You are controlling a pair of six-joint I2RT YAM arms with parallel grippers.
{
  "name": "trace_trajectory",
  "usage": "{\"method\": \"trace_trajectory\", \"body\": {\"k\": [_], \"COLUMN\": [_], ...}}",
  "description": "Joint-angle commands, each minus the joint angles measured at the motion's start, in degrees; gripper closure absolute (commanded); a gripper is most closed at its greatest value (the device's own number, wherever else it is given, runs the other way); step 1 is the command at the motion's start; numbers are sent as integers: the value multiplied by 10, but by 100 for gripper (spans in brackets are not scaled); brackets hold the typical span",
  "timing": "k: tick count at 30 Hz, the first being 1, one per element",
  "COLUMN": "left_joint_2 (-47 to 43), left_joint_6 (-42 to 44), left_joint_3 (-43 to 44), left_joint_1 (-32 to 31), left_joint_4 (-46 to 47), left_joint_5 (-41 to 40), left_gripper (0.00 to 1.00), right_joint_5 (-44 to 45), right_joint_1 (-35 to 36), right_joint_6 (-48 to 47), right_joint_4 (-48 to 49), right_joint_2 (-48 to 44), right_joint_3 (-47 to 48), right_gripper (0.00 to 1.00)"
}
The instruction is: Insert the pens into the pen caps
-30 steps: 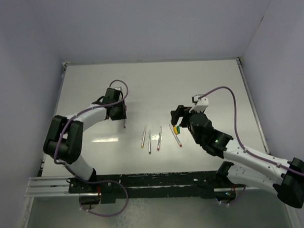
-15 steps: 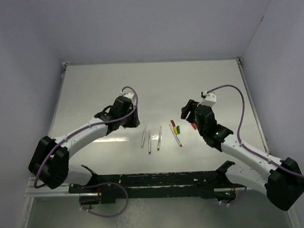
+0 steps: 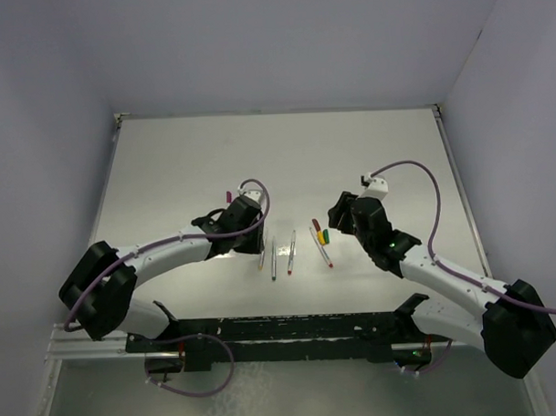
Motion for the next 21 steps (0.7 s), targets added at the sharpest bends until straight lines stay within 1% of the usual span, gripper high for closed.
{"method": "trace_trajectory", "body": {"k": [1, 8, 21], "left_joint_2": [24, 62, 105], "left_joint_6": [-17, -23, -23], "left_joint_3": [8, 26, 45], "left_joint_1": [-17, -43, -49], "left_joint_4": [27, 25, 21], "left_joint_5": [-16, -44, -71], "left_gripper": [64, 64, 64], "right_joint_5": [-16, -31, -52], "right_joint_1": [0, 0, 1], "right_joint_6": [10, 11, 12], "right_joint_4": [21, 39, 56], "right_joint_2": [-17, -41, -46], "right_joint_3": [-9, -32, -49], "right_gripper": [44, 47, 49]}}
